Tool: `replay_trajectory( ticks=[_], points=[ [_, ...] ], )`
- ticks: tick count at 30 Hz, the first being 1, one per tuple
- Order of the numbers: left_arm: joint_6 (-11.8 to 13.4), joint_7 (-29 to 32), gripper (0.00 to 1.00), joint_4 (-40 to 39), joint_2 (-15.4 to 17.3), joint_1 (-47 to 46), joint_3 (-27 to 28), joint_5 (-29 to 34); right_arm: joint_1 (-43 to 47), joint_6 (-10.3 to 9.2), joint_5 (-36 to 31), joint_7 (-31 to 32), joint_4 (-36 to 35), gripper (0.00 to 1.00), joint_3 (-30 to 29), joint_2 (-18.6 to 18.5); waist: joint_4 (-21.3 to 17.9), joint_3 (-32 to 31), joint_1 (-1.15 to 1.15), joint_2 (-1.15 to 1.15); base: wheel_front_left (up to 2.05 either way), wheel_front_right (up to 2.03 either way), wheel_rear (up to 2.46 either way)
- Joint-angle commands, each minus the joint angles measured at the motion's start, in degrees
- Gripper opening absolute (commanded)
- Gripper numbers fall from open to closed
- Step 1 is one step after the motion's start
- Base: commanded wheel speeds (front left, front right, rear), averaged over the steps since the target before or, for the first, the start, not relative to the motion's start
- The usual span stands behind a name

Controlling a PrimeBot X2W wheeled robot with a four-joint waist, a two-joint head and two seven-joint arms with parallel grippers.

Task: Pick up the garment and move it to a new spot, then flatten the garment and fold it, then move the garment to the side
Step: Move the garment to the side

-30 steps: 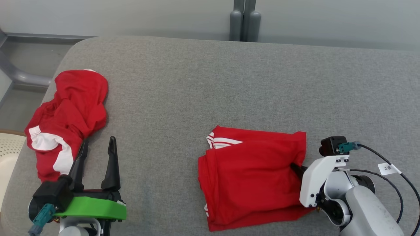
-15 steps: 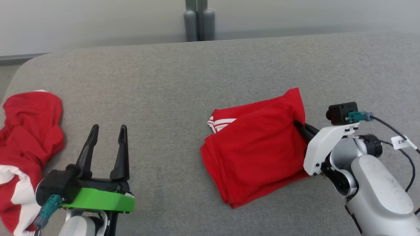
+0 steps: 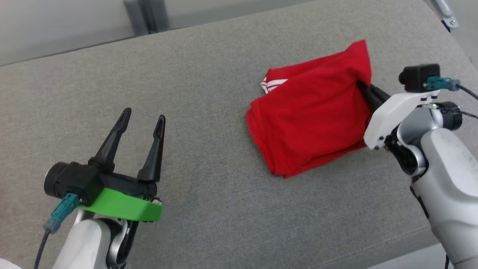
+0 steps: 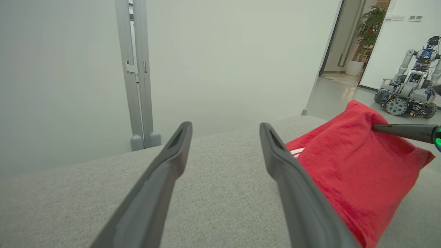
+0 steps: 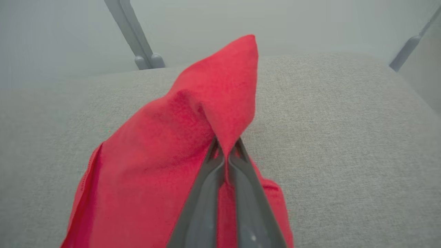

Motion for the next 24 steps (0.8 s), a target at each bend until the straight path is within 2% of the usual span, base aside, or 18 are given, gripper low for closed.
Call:
replay_trajectory(
  ticks=[1, 10, 16, 22, 23, 24],
  points=[
    [-0.3, 0.6, 1.00, -0.5, 1.2, -1.4, 0.2, 0.5, -2.6, 0.02, 1.0, -1.3, 1.0, 0.00, 0.0, 0.0, -4.8, 6.1, 0.00, 0.00, 0.00, 0.00, 0.00],
    [-0.3, 4.3, 1.00, -4.4, 4.3, -4.8, 0.5, 1.2, -14.1, 0.01, 3.6, -7.1, 12.0, 0.00, -1.5, -4.4, -5.2, 13.3, 0.00, 0.00, 0.00, 0.00, 0.00],
    [0.1, 4.8, 1.00, -5.7, 5.0, -5.7, 0.9, 1.1, -19.2, 0.01, 3.2, -9.4, 19.4, 0.00, -2.0, -9.3, -3.6, 15.0, 0.00, 0.00, 0.00, 0.00, 0.00],
    [0.6, 4.5, 1.00, -5.8, 5.1, -5.7, 1.1, 0.6, -22.4, 0.01, 2.3, -12.1, 25.2, 0.00, -2.6, -12.6, -2.3, 15.1, 0.00, 0.00, 0.00, 0.00, 0.00],
    [0.6, 4.4, 1.00, -5.8, 5.1, -5.7, 1.1, 0.5, -22.9, 0.01, 1.9, -12.9, 26.1, 0.32, -2.8, -12.8, -2.2, 15.0, 0.00, 0.00, 0.00, 0.00, 0.00],
    [0.7, 4.4, 1.00, -5.6, 5.0, -5.6, 1.2, 0.4, -23.5, 0.01, 1.3, -14.1, 27.3, 1.00, -3.3, -13.0, -2.0, 14.9, 0.00, 0.00, 0.00, 0.00, 0.00]
  ],
)
